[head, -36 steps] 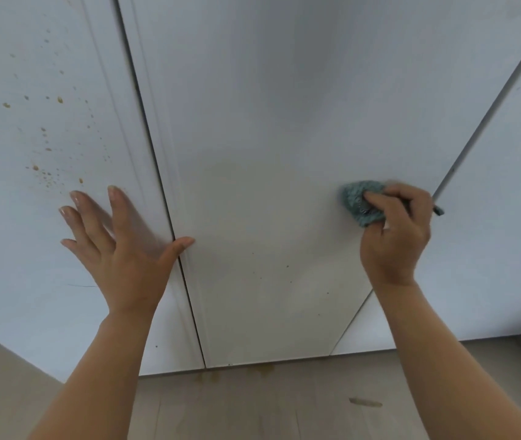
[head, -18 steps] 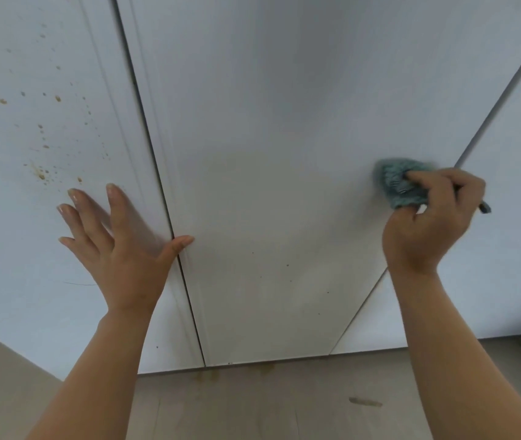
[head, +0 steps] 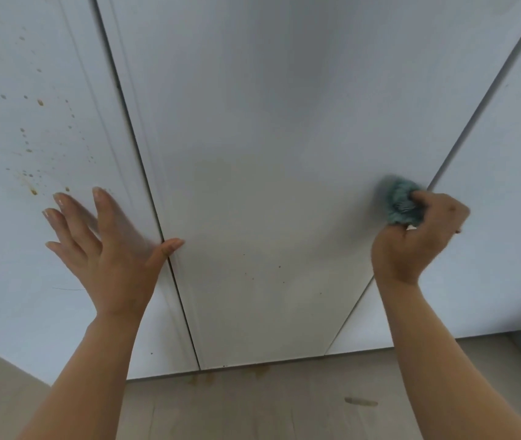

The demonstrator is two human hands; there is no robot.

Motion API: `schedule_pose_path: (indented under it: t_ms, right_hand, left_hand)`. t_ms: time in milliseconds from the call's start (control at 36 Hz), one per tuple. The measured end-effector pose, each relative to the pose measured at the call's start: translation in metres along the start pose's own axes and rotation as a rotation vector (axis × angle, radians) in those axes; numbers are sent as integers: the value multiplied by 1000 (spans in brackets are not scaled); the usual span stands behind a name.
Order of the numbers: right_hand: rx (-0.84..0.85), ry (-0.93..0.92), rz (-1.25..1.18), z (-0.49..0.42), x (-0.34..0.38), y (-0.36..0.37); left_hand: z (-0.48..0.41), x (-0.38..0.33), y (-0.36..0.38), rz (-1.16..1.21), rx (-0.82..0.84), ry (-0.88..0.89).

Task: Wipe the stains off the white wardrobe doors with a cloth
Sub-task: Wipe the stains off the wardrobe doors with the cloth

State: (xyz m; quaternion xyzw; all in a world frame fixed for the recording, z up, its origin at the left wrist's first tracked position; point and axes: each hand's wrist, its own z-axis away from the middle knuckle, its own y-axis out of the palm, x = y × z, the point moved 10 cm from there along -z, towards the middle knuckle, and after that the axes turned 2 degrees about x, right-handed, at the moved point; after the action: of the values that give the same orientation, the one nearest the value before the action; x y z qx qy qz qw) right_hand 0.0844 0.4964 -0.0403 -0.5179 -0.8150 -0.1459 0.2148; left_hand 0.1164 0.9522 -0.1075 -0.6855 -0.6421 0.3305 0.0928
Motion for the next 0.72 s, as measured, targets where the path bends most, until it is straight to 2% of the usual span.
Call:
schedule_pose_path:
  t_ms: [56,111,222,306,445,556,639,722]
  right_hand:
    - [-42,117,-5,3,-18,-2]
    - [-3,206,40,26,-35,6]
    - [168,282,178,94,-53,26]
    - [178,324,134,97,-54,31]
    - [-1,210,-22,35,-16,16]
    - [-63,183,-26,22,-10,13]
    - [-21,245,34,58,-30,24]
    - [101,330,137,111,-46,35]
  left_hand:
    - [0,0,2,10,7,1]
    - [0,0,1,32,7,1]
    - [-1,-2,-1,23,-9,6]
    - [0,0,-1,16,3,-8]
    - [1,3,5,17,42,-20]
    - [0,4,5,11,38,-29]
    - [1,3,4,15,49,-29]
    - [1,-2,0,52,63,-17]
